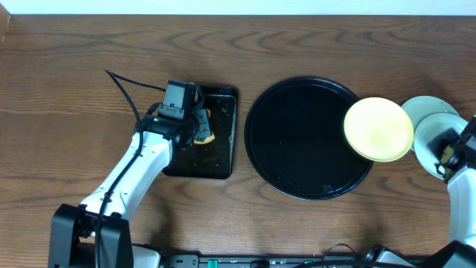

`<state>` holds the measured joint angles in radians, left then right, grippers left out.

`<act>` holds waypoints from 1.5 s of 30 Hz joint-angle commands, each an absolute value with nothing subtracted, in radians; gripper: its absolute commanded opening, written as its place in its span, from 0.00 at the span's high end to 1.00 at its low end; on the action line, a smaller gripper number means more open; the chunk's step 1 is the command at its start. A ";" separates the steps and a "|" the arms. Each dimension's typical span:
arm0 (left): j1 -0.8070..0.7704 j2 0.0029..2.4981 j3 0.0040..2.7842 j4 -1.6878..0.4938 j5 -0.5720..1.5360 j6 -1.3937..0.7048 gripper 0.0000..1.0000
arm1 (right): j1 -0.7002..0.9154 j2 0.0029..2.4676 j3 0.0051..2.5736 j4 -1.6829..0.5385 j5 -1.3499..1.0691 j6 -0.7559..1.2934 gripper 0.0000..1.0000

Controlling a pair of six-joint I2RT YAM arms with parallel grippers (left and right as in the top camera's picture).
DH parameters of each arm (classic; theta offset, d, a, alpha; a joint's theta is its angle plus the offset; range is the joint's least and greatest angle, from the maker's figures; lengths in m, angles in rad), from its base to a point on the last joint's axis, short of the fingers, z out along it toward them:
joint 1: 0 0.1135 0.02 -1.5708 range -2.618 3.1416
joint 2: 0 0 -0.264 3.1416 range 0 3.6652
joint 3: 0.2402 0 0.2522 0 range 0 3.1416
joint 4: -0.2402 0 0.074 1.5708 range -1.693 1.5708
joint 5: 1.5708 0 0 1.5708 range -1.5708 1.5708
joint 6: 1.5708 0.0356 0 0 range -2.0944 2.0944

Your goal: Clean dirty plates on tray and stack at the side

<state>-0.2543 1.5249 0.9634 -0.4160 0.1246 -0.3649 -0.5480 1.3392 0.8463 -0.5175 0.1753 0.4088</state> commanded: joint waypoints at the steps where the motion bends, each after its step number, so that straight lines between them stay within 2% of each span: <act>1: -0.251 1.530 0.954 -0.418 0.123 -0.352 0.92 | -0.572 1.353 0.848 -0.587 0.292 0.503 0.75; 7: -0.251 1.530 0.954 -0.418 0.122 -0.352 0.91 | -0.665 1.405 0.837 -0.665 0.279 0.528 0.85; 9: -0.251 1.530 0.954 -0.418 0.122 -0.352 0.91 | -0.698 1.425 0.831 -0.671 0.272 0.532 0.94; 12: -0.251 1.530 0.954 -0.418 0.122 -0.352 0.92 | -0.745 1.465 0.820 -0.662 0.273 0.558 0.98; 23: -0.251 1.530 0.954 -0.418 0.122 -0.352 0.91 | -0.799 1.592 0.815 -0.477 0.268 0.564 0.99; 33: -0.251 1.530 0.954 -0.418 0.122 -0.352 0.92 | -0.785 1.602 0.815 -0.295 0.050 0.499 0.97; 45: -0.251 1.530 0.954 -0.418 0.122 -0.352 0.92 | -0.767 1.602 0.815 -0.269 -0.004 0.465 0.94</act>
<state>-0.2543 1.5249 0.9634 -0.4160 0.1246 -0.3645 -0.7738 1.5963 0.8196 -0.2707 0.0273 0.4850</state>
